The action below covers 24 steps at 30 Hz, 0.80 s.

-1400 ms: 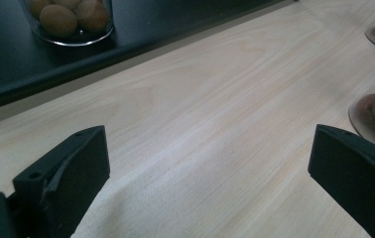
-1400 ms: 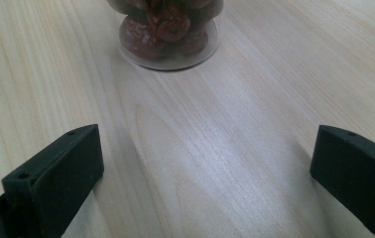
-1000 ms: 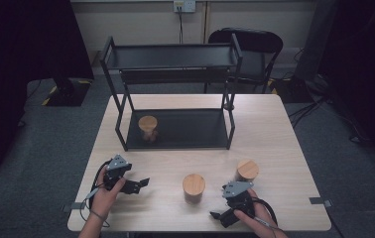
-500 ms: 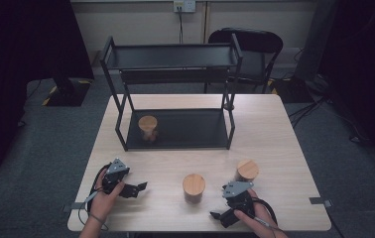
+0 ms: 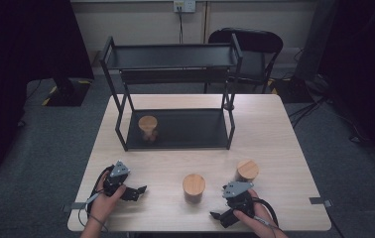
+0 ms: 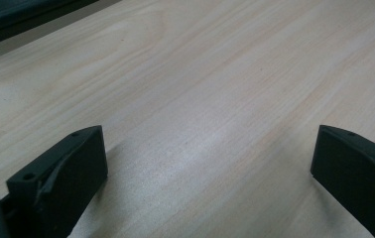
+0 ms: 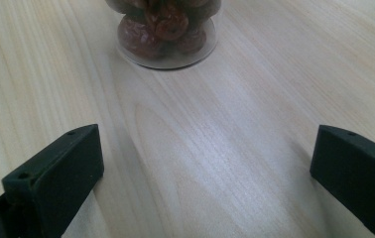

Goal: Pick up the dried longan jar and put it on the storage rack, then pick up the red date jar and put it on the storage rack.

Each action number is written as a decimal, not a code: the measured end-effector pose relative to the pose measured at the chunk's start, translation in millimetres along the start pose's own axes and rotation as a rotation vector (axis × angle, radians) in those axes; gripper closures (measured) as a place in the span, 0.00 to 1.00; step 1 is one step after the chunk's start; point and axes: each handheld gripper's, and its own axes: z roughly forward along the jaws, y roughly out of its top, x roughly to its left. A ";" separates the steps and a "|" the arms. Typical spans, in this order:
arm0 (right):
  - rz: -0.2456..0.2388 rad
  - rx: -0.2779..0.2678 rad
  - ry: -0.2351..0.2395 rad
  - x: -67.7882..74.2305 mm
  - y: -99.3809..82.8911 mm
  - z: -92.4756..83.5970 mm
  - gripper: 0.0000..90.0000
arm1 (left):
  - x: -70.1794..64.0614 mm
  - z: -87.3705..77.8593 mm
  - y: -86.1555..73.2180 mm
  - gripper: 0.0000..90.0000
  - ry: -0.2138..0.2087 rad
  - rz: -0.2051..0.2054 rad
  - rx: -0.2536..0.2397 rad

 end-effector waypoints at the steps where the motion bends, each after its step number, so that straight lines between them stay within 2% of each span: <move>1: 0.000 0.000 0.000 0.0 0.0 0.0 0.00 | -0.9 -0.1 0.6 0.01 0.001 0.006 0.006; 18: 0.005 0.003 -0.005 1.3 1.0 0.3 0.00 | -2.4 0.2 0.8 0.00 0.005 0.018 0.008; 24: 0.001 0.023 -0.001 -0.3 7.8 1.1 0.00 | -2.3 0.2 0.8 0.00 0.005 0.018 0.009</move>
